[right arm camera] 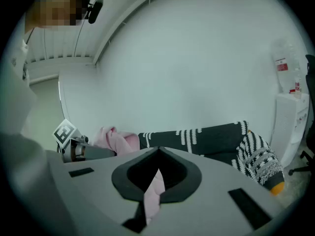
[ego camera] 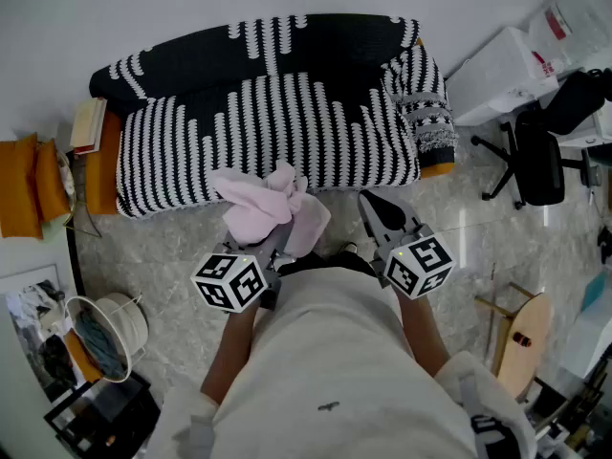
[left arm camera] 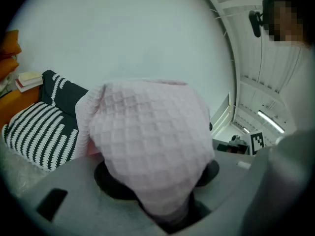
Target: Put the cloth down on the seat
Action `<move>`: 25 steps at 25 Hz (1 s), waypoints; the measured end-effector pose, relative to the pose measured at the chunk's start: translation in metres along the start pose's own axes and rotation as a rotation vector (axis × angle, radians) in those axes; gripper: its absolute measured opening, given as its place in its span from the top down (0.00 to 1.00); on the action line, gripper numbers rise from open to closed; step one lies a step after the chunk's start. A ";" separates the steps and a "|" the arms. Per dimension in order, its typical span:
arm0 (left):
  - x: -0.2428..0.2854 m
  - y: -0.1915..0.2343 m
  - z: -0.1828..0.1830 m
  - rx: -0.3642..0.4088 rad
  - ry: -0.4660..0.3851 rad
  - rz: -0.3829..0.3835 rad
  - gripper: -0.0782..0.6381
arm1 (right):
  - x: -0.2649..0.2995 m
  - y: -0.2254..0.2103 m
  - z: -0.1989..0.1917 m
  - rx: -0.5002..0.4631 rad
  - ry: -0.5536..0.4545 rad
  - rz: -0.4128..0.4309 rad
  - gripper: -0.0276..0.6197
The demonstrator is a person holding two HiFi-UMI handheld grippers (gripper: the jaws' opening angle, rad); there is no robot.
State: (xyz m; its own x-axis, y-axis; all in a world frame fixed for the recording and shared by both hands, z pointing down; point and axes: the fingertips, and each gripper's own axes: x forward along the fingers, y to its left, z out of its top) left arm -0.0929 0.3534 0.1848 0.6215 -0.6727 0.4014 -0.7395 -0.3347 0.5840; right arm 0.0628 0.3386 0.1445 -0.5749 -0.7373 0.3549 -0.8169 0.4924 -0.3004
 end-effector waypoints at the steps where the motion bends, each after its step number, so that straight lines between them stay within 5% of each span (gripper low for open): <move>1: -0.001 0.001 0.001 0.001 -0.001 -0.002 0.54 | 0.000 0.001 -0.002 0.006 0.001 -0.003 0.95; 11: -0.003 -0.002 -0.002 -0.013 0.012 -0.028 0.54 | -0.003 0.011 0.001 0.039 -0.050 0.017 0.95; 25: 0.008 -0.007 -0.010 -0.004 0.054 -0.057 0.54 | -0.023 -0.011 -0.019 0.103 0.005 -0.100 0.95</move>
State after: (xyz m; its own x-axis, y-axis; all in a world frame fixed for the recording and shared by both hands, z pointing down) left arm -0.0800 0.3568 0.1912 0.6758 -0.6158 0.4051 -0.7016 -0.3687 0.6098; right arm 0.0843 0.3586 0.1562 -0.4916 -0.7779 0.3915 -0.8609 0.3665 -0.3528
